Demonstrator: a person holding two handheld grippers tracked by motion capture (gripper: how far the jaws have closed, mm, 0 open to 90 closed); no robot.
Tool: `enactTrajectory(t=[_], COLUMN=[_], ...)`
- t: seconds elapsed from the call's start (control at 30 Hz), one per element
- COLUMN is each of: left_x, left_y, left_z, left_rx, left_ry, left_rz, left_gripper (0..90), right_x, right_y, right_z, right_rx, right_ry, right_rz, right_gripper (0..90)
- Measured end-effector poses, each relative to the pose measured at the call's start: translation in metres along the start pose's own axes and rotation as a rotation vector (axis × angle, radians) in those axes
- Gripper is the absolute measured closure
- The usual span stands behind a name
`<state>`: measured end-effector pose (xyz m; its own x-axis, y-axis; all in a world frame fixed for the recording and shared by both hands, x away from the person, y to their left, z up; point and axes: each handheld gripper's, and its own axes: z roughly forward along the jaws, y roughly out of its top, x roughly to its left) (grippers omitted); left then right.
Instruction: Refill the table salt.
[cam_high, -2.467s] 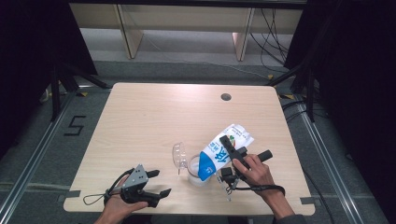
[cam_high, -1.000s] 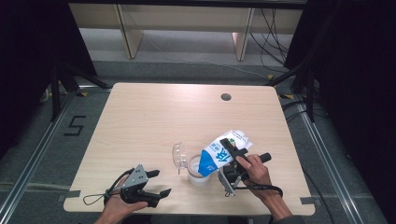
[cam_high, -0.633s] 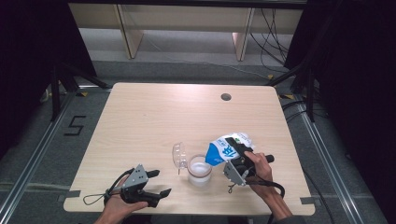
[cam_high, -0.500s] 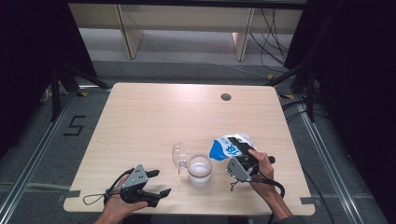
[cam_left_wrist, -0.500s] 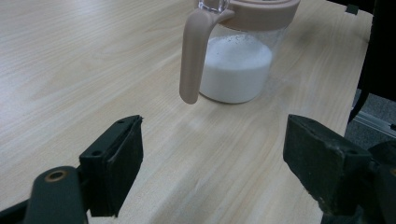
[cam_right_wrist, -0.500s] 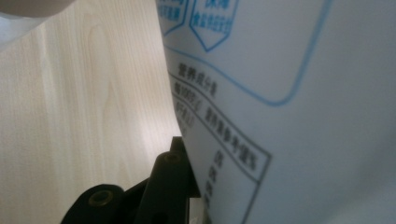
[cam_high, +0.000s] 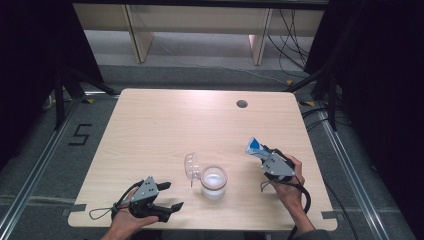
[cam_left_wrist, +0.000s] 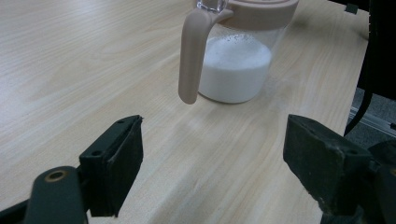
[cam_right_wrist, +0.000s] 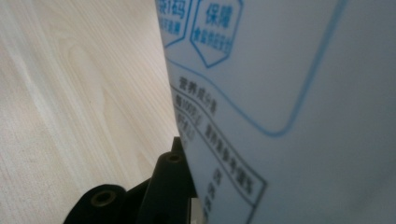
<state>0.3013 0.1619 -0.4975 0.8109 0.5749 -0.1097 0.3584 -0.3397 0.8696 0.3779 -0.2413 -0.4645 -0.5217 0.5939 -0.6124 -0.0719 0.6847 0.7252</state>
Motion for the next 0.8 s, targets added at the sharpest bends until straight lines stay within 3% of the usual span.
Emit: enactTrajectory(t=[0.33,0.43,0.57,0.63,0.67,0.77,0.8], left_x=[0.000,0.000,0.000,0.000,0.000,0.000,0.000], left_y=[0.000,0.000,0.000,0.000,0.000,0.000,0.000], left_z=[0.000,0.000,0.000,0.000,0.000,0.000,0.000], left_rx=[0.005,-0.001,0.000,-0.001,-0.001,0.000,-0.001], left_ry=[0.005,0.000,0.001,0.001,0.001,0.000,0.001], left_rz=[0.000,-0.001,0.000,-0.001,-0.001,0.000,-0.001], left_gripper=[19.8,19.8,19.8,19.8,19.8,19.8,19.8], right_x=[-0.018,-0.022,-0.025,-0.025,-0.027,-0.026,-0.028], right_y=[-0.025,-0.030,-0.040,-0.046,-0.048,-0.051,-0.052], right_z=[0.004,0.005,0.008,0.010,0.010,0.010,0.011], right_rx=[-0.004,0.002,0.004,-0.002,-0.011,-0.011,-0.020], right_ry=[0.017,0.017,0.030,0.030,0.036,0.050,0.055], right_rz=[0.217,0.251,0.339,0.406,0.405,0.479,0.472], right_gripper=[78.3,78.4,78.5,78.6,78.6,79.0,79.1])
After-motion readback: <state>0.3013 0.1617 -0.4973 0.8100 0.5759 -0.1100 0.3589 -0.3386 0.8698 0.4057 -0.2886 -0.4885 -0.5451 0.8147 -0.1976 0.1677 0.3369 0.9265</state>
